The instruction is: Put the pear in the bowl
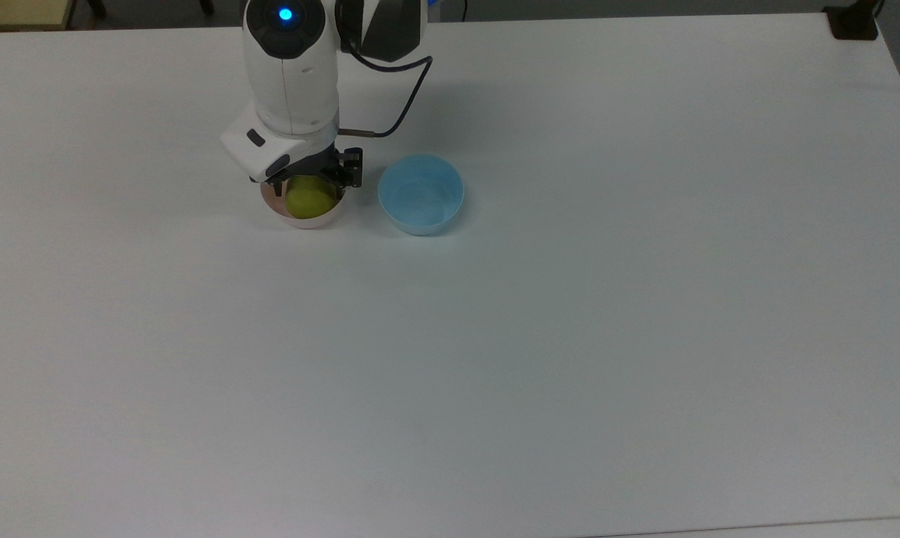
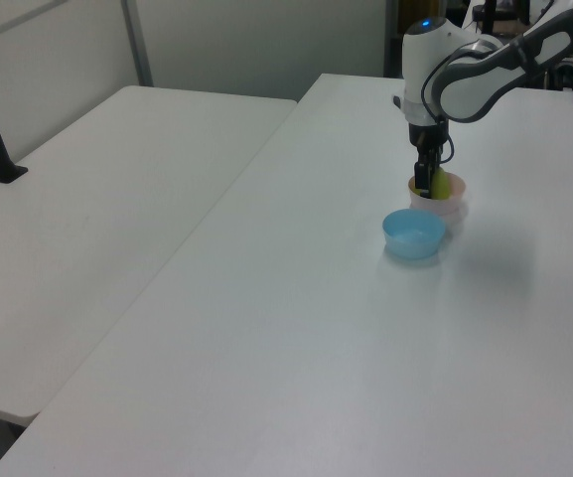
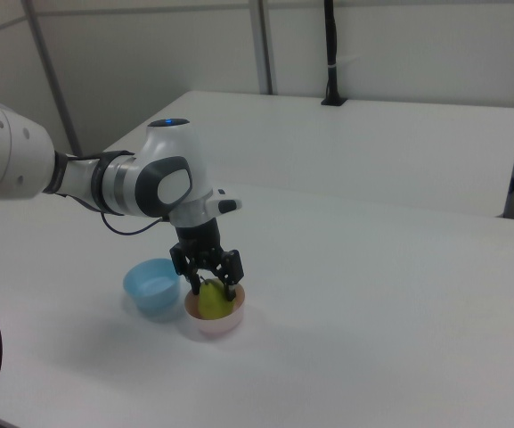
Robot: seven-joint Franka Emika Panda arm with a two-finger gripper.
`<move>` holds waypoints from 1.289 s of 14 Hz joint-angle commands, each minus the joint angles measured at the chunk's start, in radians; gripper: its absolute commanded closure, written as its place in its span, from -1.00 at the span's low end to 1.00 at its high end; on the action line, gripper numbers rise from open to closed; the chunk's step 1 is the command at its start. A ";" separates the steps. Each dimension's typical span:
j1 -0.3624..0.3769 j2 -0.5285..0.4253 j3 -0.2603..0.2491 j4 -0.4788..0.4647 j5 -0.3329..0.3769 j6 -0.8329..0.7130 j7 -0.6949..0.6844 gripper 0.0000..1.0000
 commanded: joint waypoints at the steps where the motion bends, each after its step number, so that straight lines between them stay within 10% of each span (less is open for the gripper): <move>1: 0.010 -0.055 -0.005 -0.009 -0.010 -0.060 -0.006 -0.98; 13: 0.036 -0.131 0.030 0.365 0.091 -0.495 0.002 -1.00; 18: 0.099 -0.221 0.050 0.387 0.086 -0.561 0.128 -1.00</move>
